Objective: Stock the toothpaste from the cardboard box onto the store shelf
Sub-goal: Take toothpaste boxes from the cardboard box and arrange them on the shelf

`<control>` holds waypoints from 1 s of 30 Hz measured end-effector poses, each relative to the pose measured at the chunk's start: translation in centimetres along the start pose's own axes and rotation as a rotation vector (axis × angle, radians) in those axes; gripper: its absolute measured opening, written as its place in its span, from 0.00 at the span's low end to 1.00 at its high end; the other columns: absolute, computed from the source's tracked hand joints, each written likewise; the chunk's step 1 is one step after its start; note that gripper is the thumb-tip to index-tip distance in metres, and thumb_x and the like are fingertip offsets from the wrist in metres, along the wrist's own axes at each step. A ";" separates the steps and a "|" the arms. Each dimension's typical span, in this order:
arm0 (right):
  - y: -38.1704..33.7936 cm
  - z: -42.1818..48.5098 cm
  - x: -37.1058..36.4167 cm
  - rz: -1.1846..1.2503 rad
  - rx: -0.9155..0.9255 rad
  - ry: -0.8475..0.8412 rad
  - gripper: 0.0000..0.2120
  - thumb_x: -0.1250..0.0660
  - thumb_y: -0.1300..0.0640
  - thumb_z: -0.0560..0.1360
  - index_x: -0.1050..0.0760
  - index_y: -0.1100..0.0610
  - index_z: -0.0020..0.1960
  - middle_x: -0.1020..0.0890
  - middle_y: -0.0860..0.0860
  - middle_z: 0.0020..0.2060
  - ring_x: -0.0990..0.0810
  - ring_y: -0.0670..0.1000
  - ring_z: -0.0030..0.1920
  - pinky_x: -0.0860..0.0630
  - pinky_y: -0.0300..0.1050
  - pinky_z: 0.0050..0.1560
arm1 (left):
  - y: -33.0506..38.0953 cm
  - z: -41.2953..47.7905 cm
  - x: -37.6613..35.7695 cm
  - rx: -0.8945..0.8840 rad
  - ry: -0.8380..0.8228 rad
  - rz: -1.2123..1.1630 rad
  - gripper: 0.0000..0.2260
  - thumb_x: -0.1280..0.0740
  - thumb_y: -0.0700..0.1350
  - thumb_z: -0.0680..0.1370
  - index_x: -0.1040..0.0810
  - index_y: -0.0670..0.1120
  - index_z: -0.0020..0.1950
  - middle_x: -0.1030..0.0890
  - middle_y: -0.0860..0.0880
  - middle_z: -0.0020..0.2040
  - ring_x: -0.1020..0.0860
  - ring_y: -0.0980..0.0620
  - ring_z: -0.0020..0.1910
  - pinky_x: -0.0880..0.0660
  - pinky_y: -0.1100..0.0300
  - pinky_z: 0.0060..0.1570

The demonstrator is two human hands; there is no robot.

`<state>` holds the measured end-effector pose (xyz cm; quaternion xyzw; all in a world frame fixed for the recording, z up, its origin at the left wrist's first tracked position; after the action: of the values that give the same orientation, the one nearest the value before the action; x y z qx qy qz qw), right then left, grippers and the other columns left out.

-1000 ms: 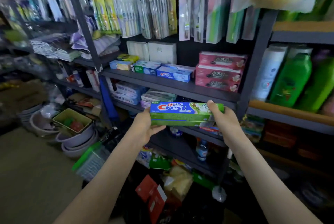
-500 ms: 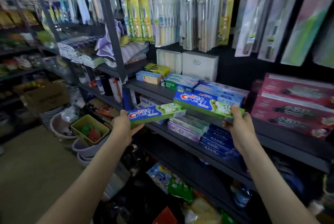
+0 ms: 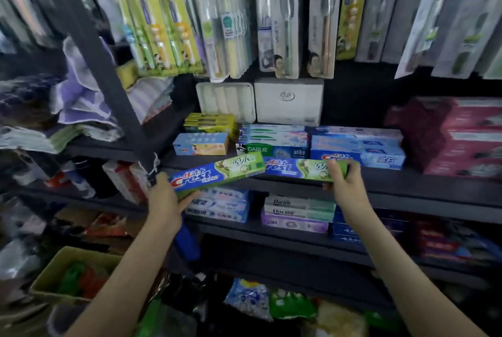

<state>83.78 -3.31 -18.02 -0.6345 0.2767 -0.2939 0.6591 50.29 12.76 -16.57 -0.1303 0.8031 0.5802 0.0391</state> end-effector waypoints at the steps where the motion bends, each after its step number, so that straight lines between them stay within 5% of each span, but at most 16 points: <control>1: 0.0 -0.3 -0.6 0.005 0.005 0.003 0.12 0.41 0.49 0.81 0.36 0.56 0.56 0.25 0.50 0.47 0.24 0.48 0.42 0.25 0.36 0.37 | -0.1 0.8 -0.6 0.025 -0.027 0.014 0.12 0.45 0.51 0.84 0.30 0.43 0.56 0.21 0.46 0.43 0.21 0.49 0.39 0.22 0.56 0.38; 6: 0.0 -1.4 -0.2 -0.003 -0.013 0.026 0.13 0.42 0.47 0.80 0.34 0.56 0.57 0.25 0.50 0.45 0.24 0.48 0.41 0.26 0.34 0.39 | -1.3 1.8 -4.5 0.125 -0.151 0.037 0.12 0.44 0.49 0.83 0.31 0.45 0.43 0.22 0.46 0.41 0.21 0.46 0.40 0.22 0.55 0.44; 9: -0.1 -1.7 2.5 -0.024 0.020 0.068 0.12 0.41 0.48 0.80 0.33 0.57 0.57 0.25 0.51 0.46 0.23 0.47 0.41 0.24 0.40 0.43 | -2.7 0.9 -7.1 0.153 -0.228 0.031 0.12 0.43 0.49 0.83 0.31 0.44 0.42 0.22 0.45 0.40 0.21 0.47 0.39 0.21 0.54 0.43; 15: -0.9 -1.1 10.2 -0.145 0.100 0.219 0.10 0.41 0.53 0.81 0.35 0.57 0.58 0.26 0.48 0.44 0.26 0.47 0.44 0.26 0.34 0.39 | -5.6 -1.8 -11.0 0.173 -0.309 0.037 0.13 0.43 0.49 0.83 0.31 0.43 0.42 0.23 0.44 0.39 0.22 0.48 0.37 0.21 0.53 0.42; 18: -0.5 1.1 12.9 -0.337 0.096 0.172 0.10 0.39 0.54 0.80 0.36 0.55 0.58 0.26 0.48 0.44 0.27 0.49 0.47 0.28 0.35 0.43 | -6.4 -2.6 -12.3 0.154 -0.333 0.028 0.13 0.44 0.50 0.83 0.30 0.43 0.44 0.22 0.44 0.40 0.21 0.49 0.38 0.21 0.54 0.39; 22: 0.9 4.4 15.0 -0.803 0.021 0.135 0.20 0.31 0.51 0.75 0.30 0.58 0.63 0.27 0.57 0.55 0.32 0.59 0.61 0.33 0.55 0.63 | -7.4 -3.5 -14.6 0.061 -0.422 0.085 0.14 0.45 0.51 0.84 0.31 0.41 0.56 0.21 0.43 0.46 0.20 0.48 0.44 0.21 0.53 0.45; 30: 1.7 6.3 14.6 -0.780 0.112 0.203 0.25 0.28 0.57 0.73 0.31 0.66 0.65 0.26 0.62 0.59 0.29 0.61 0.60 0.34 0.47 0.57 | -8.9 -3.9 -16.2 -0.145 -0.424 0.175 0.12 0.48 0.51 0.84 0.34 0.44 0.59 0.24 0.47 0.47 0.22 0.54 0.45 0.25 0.53 0.53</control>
<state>98.30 -9.84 -19.35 -0.6230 0.0624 -0.5975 0.5010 68.50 9.11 -19.99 0.0619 0.7415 0.6517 0.1470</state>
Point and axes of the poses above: each hand's wrist, its own z-axis towards the middle knuckle, its own x-axis out of the back of the hand, y = z × x, the point moved 8 cm from there along z, towards the middle knuckle
